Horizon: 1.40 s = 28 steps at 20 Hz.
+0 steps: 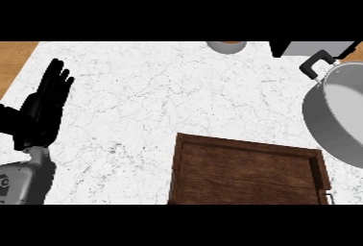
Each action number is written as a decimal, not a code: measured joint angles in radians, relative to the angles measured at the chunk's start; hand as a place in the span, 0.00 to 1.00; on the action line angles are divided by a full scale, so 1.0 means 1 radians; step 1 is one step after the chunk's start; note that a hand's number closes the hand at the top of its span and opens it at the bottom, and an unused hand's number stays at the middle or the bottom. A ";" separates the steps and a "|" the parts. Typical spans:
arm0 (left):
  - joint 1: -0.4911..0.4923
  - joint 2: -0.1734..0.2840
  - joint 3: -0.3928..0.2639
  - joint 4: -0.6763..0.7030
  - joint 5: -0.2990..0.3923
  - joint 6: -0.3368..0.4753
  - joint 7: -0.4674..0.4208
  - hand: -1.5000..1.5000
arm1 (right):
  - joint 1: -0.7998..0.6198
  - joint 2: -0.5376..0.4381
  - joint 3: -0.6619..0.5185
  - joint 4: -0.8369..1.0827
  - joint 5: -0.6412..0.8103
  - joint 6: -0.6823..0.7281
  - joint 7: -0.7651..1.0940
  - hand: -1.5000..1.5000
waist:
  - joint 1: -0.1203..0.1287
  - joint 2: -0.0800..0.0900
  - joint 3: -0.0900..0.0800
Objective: Pick the eggplant from the tray and place it in the pot
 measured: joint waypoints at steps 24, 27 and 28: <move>0.005 -0.022 0.005 -0.008 -0.018 -0.008 -0.003 0.50 | -0.503 0.122 -0.070 0.848 -0.061 0.518 -0.251 0.00 | -0.004 0.003 0.003; 0.018 -0.020 0.006 -0.023 -0.018 -0.012 -0.003 0.50 | -0.520 0.076 -0.113 0.899 -0.104 0.576 -0.227 0.00 | -0.002 0.004 0.003; 0.018 -0.024 0.005 -0.023 -0.016 -0.014 -0.006 0.50 | -0.523 0.057 -0.123 0.914 -0.112 0.590 -0.221 0.00 | -0.001 0.005 0.003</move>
